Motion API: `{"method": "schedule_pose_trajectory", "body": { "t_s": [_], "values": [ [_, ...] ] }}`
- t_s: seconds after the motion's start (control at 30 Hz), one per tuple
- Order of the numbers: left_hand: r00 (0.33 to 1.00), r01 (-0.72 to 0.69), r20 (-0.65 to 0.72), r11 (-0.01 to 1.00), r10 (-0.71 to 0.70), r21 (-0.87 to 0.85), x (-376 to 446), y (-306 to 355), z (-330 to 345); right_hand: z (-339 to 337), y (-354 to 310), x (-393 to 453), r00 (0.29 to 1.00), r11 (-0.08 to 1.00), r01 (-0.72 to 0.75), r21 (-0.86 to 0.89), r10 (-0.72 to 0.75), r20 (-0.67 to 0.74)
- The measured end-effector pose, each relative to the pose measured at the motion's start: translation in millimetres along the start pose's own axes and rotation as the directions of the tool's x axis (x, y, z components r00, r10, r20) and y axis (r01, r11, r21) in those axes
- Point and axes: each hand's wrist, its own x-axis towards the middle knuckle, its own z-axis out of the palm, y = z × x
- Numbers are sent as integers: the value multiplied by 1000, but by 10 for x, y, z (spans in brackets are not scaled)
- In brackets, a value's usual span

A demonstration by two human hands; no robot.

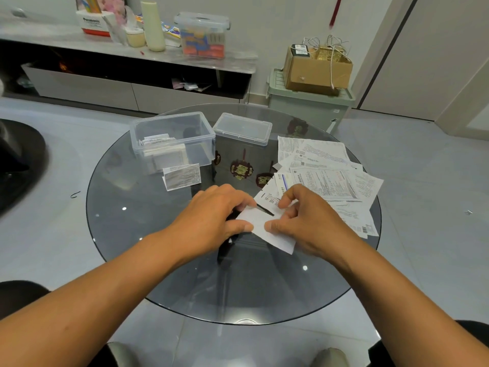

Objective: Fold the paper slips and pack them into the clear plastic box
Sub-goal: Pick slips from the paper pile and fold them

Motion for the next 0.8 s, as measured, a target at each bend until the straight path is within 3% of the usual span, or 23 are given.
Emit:
{"method": "schedule_pose_trajectory", "body": {
  "t_s": [0.13, 0.27, 0.3, 0.37, 0.43, 0.57, 0.7, 0.73, 0.8],
  "values": [
    [1000, 5, 7, 1000, -5, -8, -13, 21, -12, -27, -94, -28, 996, 939, 23, 344, 9, -93],
    [1000, -3, 8, 1000, 3, 5, -6, 7, -1, -80, -119, -30, 994, 829, -97, 551, 59, 87],
    [1000, -4, 16, 1000, 4, 0, -8, 0, 4, -92, -92, -35, 991, 859, -87, 504, 25, 129],
    [999, -6, 34, 1000, 6, -13, -13, 0, 2, -112, -35, -49, 982, 969, 20, 245, -65, 175],
    [999, -10, 45, 999, 11, -32, -13, 10, -11, -105, -13, -57, 976, 991, 103, 83, -116, 183],
    [998, 26, 67, 986, -15, -167, 15, -12, -35, 38, -8, -11, 994, 987, 85, 137, -94, 59],
    [967, 118, 252, 931, -30, -344, -32, -21, -182, 150, 3, 23, 998, 997, 69, -42, -68, 16],
    [969, 105, 247, 933, -18, -343, -45, -9, -199, 149, -7, 24, 998, 996, 61, -60, -60, 18],
    [993, 4, 113, 967, 26, -255, -73, 6, -142, 143, -19, 36, 998, 996, 58, -61, -56, 41]
  ]
}}
